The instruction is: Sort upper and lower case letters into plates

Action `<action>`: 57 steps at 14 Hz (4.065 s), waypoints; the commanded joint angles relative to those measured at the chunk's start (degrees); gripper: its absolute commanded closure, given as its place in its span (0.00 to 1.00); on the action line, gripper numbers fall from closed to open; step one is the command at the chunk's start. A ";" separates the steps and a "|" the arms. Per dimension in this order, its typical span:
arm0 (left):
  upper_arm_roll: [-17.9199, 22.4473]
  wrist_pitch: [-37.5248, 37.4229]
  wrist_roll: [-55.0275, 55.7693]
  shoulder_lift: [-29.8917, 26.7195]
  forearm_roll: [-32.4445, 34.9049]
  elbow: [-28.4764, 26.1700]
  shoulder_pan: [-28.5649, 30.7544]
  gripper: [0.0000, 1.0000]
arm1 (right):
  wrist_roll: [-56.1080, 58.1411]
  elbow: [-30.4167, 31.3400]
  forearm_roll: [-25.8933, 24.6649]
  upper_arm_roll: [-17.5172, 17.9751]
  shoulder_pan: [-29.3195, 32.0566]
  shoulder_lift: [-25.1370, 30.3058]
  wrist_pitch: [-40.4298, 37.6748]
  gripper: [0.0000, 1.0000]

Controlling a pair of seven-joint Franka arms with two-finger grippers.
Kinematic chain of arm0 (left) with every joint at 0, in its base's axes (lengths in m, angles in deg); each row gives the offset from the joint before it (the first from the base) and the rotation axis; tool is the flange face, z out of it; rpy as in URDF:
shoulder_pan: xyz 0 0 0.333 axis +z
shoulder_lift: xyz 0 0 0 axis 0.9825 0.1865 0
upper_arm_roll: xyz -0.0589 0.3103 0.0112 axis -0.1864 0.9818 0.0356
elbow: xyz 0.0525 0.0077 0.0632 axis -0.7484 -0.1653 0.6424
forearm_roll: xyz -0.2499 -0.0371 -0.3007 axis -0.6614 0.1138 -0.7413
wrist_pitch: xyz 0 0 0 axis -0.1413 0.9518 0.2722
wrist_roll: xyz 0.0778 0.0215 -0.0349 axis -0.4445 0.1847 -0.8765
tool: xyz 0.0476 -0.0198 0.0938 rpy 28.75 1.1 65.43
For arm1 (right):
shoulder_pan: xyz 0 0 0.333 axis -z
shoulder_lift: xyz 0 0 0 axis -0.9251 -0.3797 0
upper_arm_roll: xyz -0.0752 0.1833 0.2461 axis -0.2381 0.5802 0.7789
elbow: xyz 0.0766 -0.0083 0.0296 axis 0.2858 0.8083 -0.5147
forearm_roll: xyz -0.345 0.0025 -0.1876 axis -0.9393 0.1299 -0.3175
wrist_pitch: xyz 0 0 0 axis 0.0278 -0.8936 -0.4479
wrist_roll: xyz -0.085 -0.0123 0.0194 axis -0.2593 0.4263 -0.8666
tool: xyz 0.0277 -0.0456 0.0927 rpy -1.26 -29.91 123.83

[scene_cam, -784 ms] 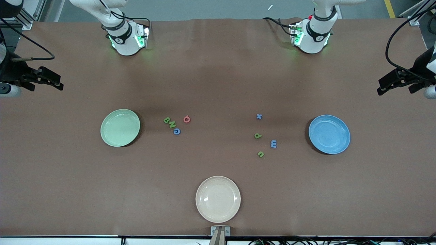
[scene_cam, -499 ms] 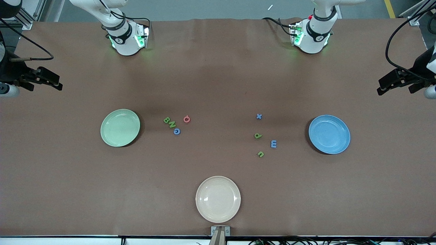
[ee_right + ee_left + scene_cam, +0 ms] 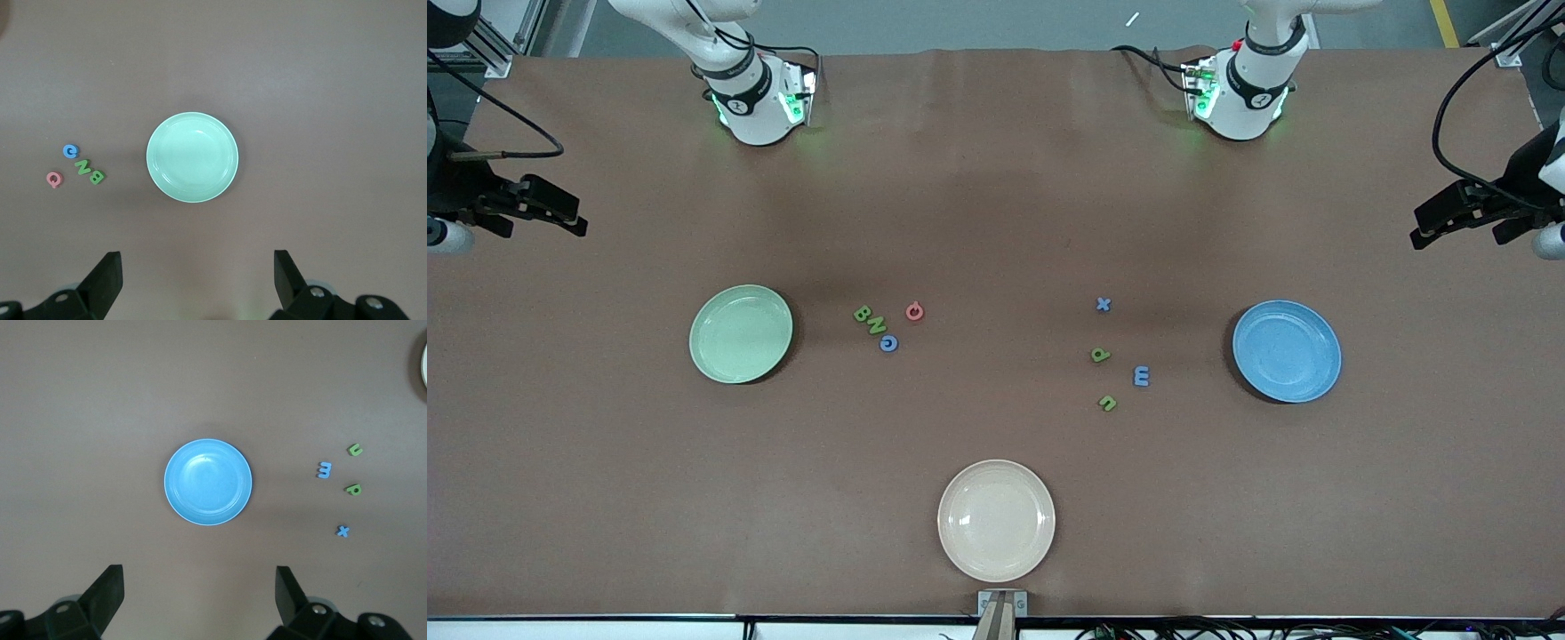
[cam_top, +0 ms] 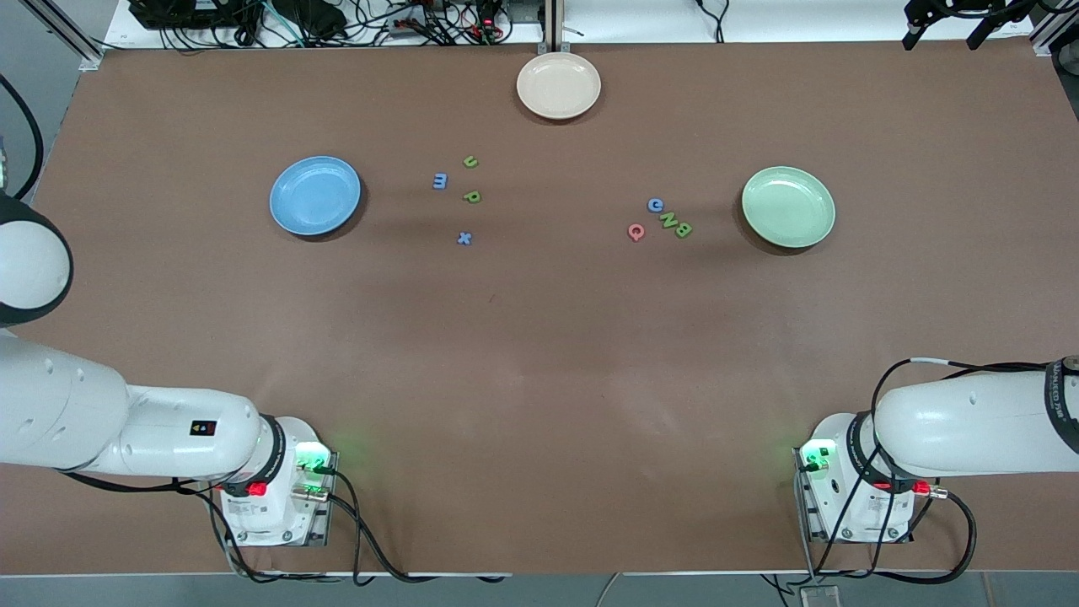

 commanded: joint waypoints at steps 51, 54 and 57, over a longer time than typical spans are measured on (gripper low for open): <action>-1.09 46.98 20.27 40.00 0.46 -9.80 -20.93 0.63 | 42.05 18.27 33.13 0.73 14.73 -36.43 30.13 0.65; -1.09 48.22 20.97 40.26 0.99 -9.89 -21.01 0.74 | 42.94 18.00 33.13 0.64 15.00 -36.62 29.96 0.93; -1.09 48.22 21.23 39.56 0.99 -10.68 -20.75 0.81 | 42.93 17.83 33.13 0.64 15.00 -36.70 29.96 0.99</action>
